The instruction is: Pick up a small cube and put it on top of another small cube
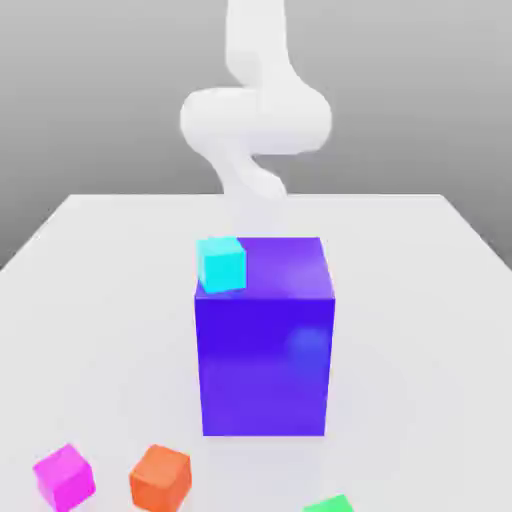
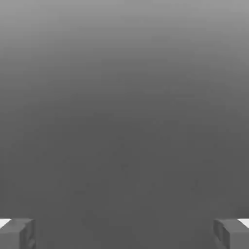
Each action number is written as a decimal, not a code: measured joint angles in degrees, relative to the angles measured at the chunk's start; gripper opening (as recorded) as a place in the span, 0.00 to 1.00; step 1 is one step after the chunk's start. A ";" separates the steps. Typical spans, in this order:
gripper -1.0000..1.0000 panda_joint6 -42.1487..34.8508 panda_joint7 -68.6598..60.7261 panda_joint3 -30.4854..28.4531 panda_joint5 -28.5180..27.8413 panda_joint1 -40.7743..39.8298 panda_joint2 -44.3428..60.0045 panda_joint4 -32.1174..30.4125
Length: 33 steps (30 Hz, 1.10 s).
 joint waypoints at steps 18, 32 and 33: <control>0.50 12.27 9.82 -5.48 -1.03 -10.13 37.74 -1.09; 0.50 24.81 9.27 -5.30 7.17 -17.71 66.95 -0.17; 0.00 26.18 9.00 -4.93 7.54 -18.01 68.73 0.20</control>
